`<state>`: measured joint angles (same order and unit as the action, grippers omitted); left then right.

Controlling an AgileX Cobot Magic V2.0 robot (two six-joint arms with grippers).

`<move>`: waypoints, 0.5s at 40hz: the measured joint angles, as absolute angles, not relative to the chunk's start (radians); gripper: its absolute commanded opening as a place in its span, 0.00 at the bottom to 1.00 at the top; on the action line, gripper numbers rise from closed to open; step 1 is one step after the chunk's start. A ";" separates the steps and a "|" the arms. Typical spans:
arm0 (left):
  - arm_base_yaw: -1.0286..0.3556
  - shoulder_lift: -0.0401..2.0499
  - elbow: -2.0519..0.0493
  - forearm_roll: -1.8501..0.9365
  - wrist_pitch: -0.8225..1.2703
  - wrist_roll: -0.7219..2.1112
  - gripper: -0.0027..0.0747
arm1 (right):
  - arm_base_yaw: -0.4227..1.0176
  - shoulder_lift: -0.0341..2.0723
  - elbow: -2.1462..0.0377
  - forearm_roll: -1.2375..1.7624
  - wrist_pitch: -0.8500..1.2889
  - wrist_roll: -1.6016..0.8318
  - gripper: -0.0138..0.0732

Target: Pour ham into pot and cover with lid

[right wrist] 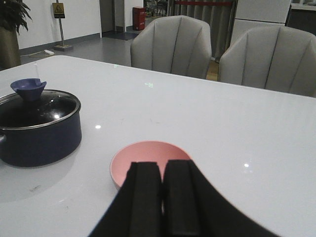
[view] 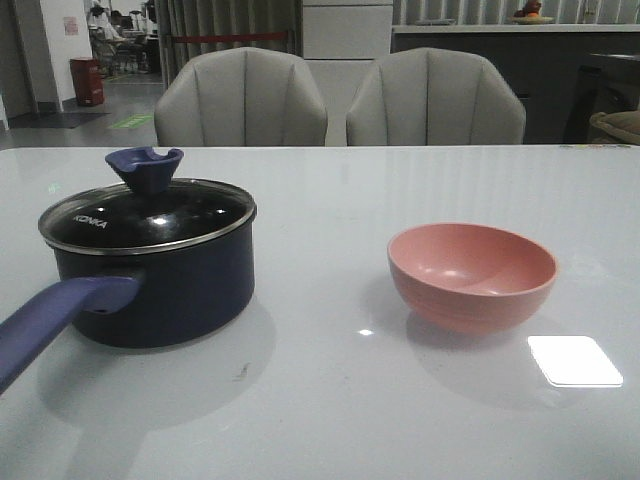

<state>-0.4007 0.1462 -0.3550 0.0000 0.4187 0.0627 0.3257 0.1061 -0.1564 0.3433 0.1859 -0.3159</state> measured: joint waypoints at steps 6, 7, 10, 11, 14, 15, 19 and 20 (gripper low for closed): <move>-0.401 0.122 -0.345 0.000 0.392 0.063 0.21 | 0.326 0.106 -0.156 0.343 0.186 -0.316 0.34; -0.401 0.122 -0.345 0.000 0.392 0.063 0.21 | 0.326 0.106 -0.156 0.343 0.186 -0.316 0.34; -0.401 0.122 -0.345 0.000 0.388 0.063 0.21 | 0.326 0.106 -0.156 0.343 0.186 -0.316 0.34; -0.401 0.122 -0.345 0.000 0.388 0.063 0.21 | 0.326 0.106 -0.156 0.343 0.186 -0.316 0.34; -0.401 0.122 -0.345 0.000 0.384 0.063 0.21 | 0.326 0.106 -0.156 0.343 0.186 -0.316 0.34; -0.401 0.122 -0.345 0.000 0.384 0.063 0.21 | 0.326 0.106 -0.156 0.343 0.186 -0.316 0.34; -0.401 0.122 -0.345 0.000 0.384 0.063 0.21 | 0.326 0.106 -0.156 0.343 0.186 -0.316 0.34; -0.401 0.122 -0.345 0.000 0.384 0.063 0.21 | 0.326 0.106 -0.156 0.343 0.186 -0.316 0.34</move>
